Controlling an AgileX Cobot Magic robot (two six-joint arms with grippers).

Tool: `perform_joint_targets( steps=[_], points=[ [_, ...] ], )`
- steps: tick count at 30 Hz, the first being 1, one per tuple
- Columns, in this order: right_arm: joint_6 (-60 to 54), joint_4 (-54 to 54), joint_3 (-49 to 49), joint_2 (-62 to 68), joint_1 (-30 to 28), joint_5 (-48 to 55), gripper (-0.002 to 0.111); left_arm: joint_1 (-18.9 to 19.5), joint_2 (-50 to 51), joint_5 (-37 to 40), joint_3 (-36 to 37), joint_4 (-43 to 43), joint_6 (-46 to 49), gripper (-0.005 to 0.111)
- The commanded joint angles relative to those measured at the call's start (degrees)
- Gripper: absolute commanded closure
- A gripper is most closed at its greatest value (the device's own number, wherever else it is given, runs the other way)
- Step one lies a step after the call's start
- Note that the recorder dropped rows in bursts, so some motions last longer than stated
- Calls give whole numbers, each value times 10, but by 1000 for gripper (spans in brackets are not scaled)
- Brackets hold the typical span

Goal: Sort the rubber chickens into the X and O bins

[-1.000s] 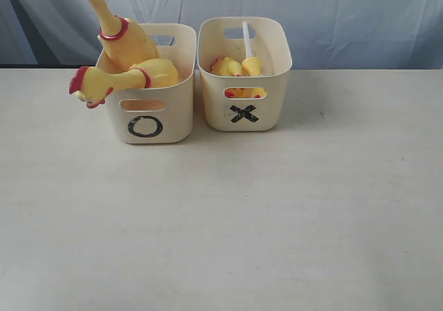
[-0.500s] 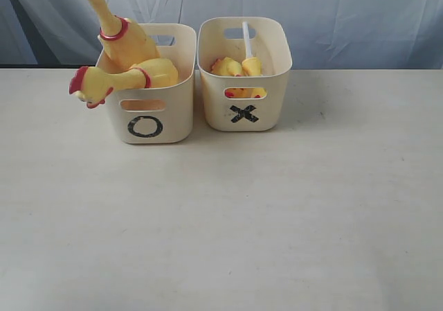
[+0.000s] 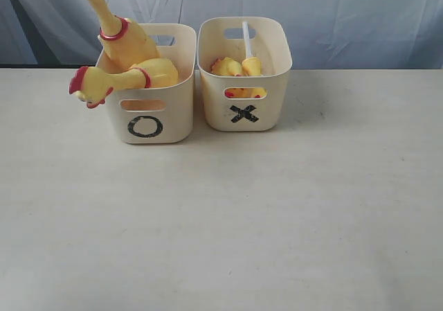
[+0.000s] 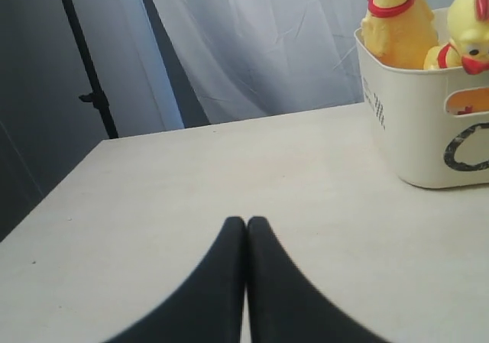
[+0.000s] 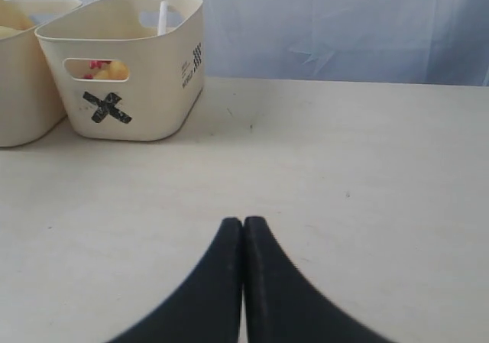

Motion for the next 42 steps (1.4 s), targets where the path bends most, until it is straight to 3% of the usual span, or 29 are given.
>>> perform_joint_targets(
  steps=[1,42],
  points=[
    [-2,-5,1,-2,1,0,109,2,-2,1,2,-21,-24,107],
    [4,-5,1,-2,1,-6,109,2,-2,3,2,-21,-21,107]
  ],
)
